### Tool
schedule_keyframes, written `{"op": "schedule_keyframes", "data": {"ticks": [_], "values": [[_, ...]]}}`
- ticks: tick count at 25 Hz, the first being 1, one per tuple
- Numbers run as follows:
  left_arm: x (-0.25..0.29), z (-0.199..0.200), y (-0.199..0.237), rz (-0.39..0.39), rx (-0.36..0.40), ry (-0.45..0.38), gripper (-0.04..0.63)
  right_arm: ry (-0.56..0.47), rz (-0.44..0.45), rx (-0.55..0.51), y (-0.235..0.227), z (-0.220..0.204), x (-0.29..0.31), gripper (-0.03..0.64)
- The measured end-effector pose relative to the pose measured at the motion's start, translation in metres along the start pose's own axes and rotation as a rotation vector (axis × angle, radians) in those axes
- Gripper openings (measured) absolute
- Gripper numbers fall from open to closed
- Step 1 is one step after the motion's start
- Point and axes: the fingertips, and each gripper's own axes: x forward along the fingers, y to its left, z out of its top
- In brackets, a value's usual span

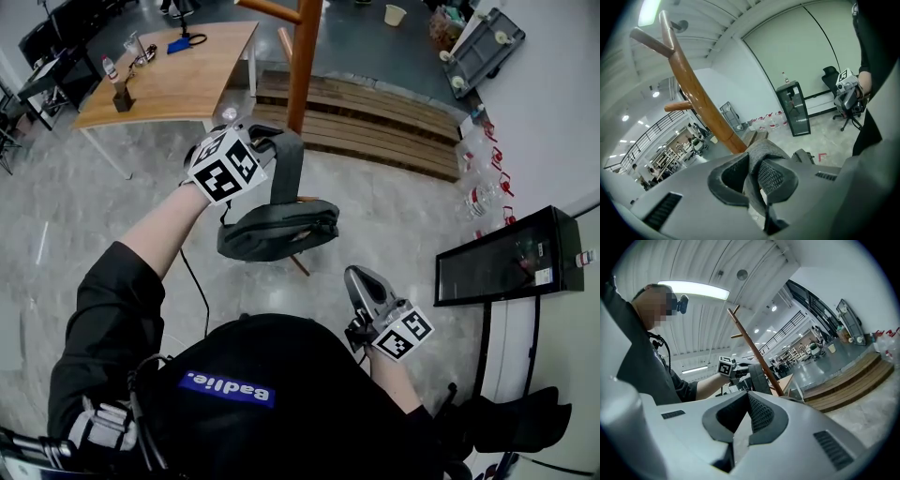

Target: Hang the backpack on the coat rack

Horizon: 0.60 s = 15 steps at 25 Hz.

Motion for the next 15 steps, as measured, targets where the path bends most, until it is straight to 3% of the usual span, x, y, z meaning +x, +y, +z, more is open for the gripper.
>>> {"op": "schedule_keyframes", "data": {"ticks": [6,11,15], "values": [[0.004,-0.003,-0.006,-0.009,0.337,0.061,0.040,0.002,-0.003,-0.002,0.000,-0.003,0.002,0.006],[0.004,-0.007,-0.009,0.029,0.452,0.063,0.040,0.010,-0.003,-0.004,0.003,-0.005,0.001,0.006],[0.003,-0.010,-0.011,0.061,0.573,0.113,0.040,0.013,-0.010,-0.007,0.001,-0.005,0.001,0.006]]}}
